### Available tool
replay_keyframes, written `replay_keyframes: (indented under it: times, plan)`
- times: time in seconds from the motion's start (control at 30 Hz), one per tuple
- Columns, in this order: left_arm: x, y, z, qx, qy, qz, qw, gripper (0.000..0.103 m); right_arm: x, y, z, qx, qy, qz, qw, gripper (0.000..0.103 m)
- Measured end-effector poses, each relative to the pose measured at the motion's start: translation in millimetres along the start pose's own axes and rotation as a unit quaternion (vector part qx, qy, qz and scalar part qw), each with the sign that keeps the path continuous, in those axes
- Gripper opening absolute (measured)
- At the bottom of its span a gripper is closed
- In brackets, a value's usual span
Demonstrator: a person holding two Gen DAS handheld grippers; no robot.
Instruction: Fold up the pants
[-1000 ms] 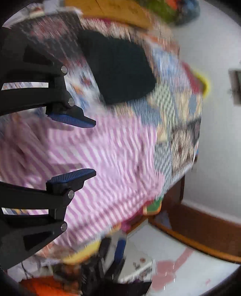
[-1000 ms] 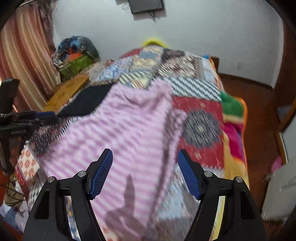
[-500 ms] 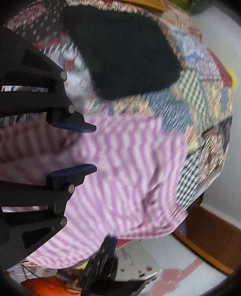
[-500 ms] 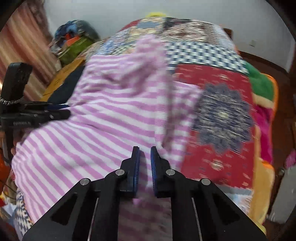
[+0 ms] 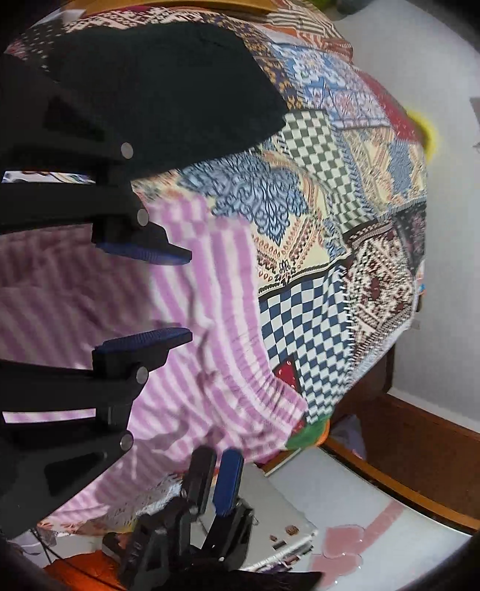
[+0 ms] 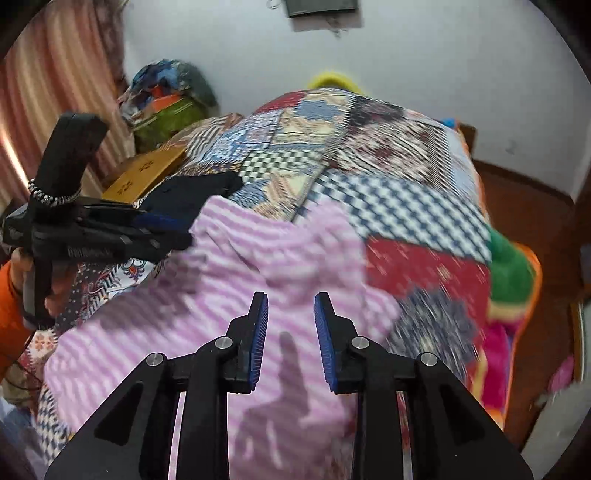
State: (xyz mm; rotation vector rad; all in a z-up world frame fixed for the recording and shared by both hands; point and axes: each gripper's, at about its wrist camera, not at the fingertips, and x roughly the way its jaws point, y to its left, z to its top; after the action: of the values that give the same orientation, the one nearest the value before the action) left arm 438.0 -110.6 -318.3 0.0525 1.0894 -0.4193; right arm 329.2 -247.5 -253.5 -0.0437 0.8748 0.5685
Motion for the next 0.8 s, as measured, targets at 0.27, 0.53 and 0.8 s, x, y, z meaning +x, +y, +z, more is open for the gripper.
replay_keyframes:
  times: [0.27,0.53,0.8]
  plan:
    - [39.2,32.2,13.6,-0.04,0.019,-0.032,0.9985,0.035,52.0,-47.3,3.8,0.057,0.037,-0.01,0.998,0.008]
    - [1.8,33.4,14.0,-0.035,-0.01,0.073,0.9967,0.042,-4.6,-51.1,-10.0,0.064,0.044,-0.061,0.995,0.033]
    - [-57.4,35.5,-34.7,-0.06,-0.013,0.022,0.9979,0.078,-89.5,-34.2,-40.4,0.058,0.0,-0.069,0.996,0.068]
